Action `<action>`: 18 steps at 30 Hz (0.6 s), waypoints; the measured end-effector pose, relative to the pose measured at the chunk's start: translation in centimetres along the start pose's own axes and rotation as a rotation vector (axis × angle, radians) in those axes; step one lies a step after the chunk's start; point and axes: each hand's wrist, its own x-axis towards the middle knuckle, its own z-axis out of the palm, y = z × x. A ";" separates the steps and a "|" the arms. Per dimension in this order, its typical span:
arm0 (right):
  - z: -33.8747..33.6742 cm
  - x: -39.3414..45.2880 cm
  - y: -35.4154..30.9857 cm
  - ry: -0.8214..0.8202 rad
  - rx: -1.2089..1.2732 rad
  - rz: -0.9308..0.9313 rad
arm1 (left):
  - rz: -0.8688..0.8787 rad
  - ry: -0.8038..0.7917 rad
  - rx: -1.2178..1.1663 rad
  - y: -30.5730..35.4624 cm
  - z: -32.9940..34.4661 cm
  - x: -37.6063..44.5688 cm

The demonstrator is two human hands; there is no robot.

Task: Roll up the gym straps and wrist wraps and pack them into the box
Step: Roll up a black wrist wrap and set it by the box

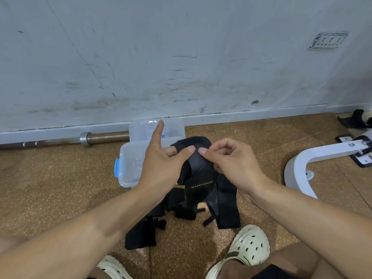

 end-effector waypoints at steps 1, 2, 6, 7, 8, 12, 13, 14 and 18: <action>-0.1 0.2 0.1 0.013 -0.018 0.006 | 0.009 0.008 0.007 0.0 0.0 -0.1; -0.2 0.4 0.1 0.014 -0.031 0.023 | 0.020 0.014 0.012 0.1 0.0 -0.2; -0.4 0.4 -0.2 -0.158 0.001 0.128 | 0.022 -0.017 -0.015 0.2 0.0 -0.5; -0.4 0.2 -0.2 -0.197 0.052 0.139 | 0.013 -0.024 -0.030 0.1 0.1 -0.6; -0.3 0.1 -0.2 -0.214 0.097 0.140 | 0.004 -0.025 -0.041 -0.1 0.2 -0.6; 0.0 -0.4 0.2 -0.265 0.104 0.119 | -0.017 -0.006 -0.049 -0.6 0.1 -0.4; 0.1 -0.4 0.3 -0.285 0.091 0.116 | -0.018 -0.005 -0.051 -0.6 0.1 -0.4; 0.2 -0.5 0.4 -0.295 0.082 0.112 | -0.015 -0.008 -0.056 -0.6 0.2 -0.5; 0.5 -0.7 0.5 -0.263 -0.014 0.039 | 0.009 -0.031 -0.097 -0.5 0.5 -1.0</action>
